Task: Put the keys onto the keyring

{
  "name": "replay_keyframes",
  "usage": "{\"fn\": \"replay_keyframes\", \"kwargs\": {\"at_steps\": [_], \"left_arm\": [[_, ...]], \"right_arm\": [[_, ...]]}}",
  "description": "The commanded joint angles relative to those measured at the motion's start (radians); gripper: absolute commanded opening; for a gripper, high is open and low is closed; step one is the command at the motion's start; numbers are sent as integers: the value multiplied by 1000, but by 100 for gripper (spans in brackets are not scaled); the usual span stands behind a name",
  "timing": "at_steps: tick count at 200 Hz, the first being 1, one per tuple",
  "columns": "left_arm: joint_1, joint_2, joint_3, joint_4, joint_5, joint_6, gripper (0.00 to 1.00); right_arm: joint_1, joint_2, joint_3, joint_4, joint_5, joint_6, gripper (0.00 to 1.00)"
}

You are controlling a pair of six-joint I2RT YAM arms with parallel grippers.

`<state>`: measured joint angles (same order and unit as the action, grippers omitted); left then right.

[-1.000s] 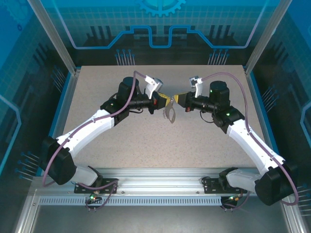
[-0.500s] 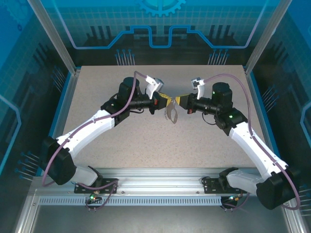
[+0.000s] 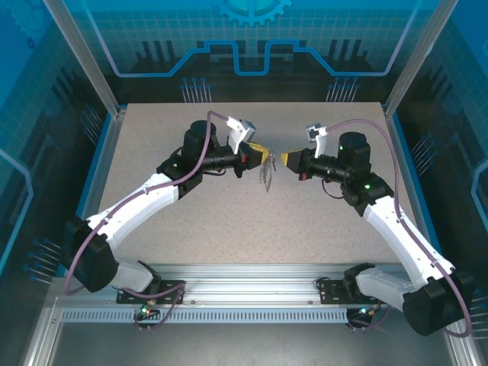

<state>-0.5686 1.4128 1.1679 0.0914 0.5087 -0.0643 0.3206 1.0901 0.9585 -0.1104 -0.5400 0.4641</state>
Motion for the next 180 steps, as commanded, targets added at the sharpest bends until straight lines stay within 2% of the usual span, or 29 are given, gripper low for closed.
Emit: {"fn": "replay_keyframes", "kwargs": {"at_steps": [1,15,25,79,110,132,180], "left_arm": [[6,-35,-31,109,-16,-42,0],[15,-35,-52,163,-12,-79,0],[29,-34,-72,219,1,-122,0],[122,35,-150,574,102,-417,0],[140,89,-139,686,152,-513,0],[140,121,-113,722,193,-559,0],[139,143,-80,751,238,-612,0]], "right_arm": [[-20,11,-27,64,-24,35,14],[-29,11,-36,95,-25,54,27],[-34,10,-39,117,-27,67,33],[-50,17,-40,296,-37,139,50],[-48,69,-20,440,-66,181,63],[-48,116,11,490,-75,189,67],[-45,212,49,607,-101,244,67]]}}
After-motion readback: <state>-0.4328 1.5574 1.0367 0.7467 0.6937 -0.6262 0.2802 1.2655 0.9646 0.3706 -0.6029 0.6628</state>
